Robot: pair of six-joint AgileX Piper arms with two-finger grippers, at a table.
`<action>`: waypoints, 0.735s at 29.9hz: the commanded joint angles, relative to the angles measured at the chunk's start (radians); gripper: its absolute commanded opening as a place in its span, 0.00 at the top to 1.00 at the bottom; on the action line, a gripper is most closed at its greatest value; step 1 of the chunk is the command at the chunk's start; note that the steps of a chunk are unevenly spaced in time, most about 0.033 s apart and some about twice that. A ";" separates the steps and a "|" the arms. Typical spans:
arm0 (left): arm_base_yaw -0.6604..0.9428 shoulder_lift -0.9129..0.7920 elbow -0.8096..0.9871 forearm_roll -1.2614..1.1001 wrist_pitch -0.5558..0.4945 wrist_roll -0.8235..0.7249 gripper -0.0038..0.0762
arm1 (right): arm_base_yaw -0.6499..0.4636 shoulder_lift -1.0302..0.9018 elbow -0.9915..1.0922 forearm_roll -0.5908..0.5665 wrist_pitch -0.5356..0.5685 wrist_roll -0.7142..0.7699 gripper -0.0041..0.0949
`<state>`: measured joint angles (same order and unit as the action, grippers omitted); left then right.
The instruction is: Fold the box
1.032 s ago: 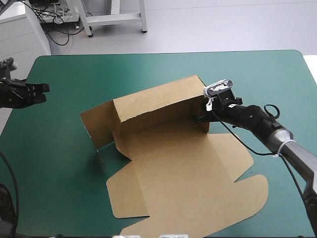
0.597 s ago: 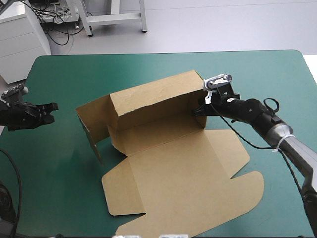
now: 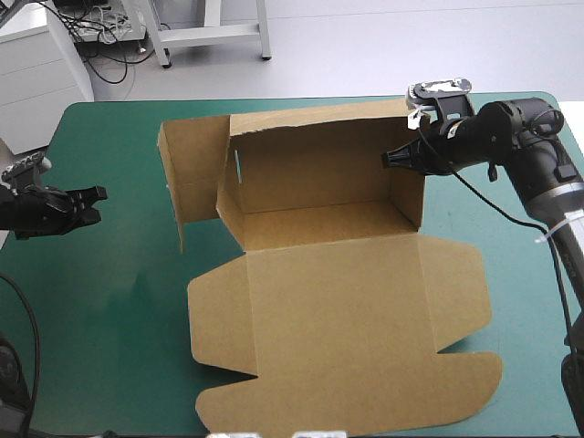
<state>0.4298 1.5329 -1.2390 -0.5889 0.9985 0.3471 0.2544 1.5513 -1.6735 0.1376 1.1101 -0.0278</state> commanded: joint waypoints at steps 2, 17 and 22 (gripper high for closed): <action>0.005 -0.042 -0.025 -0.051 -0.022 0.000 0.99 | -0.006 -0.031 -0.032 0.013 0.139 0.034 0.97; 0.005 -0.042 -0.023 -0.084 -0.030 0.000 0.99 | -0.004 0.025 0.172 0.055 0.138 0.090 0.97; 0.005 -0.042 -0.023 -0.095 -0.036 0.002 0.99 | -0.004 0.087 0.146 0.016 0.136 0.088 0.97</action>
<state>0.4298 1.5329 -1.2378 -0.6307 0.9849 0.3471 0.2544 1.6443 -1.4845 0.1598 1.2361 0.0647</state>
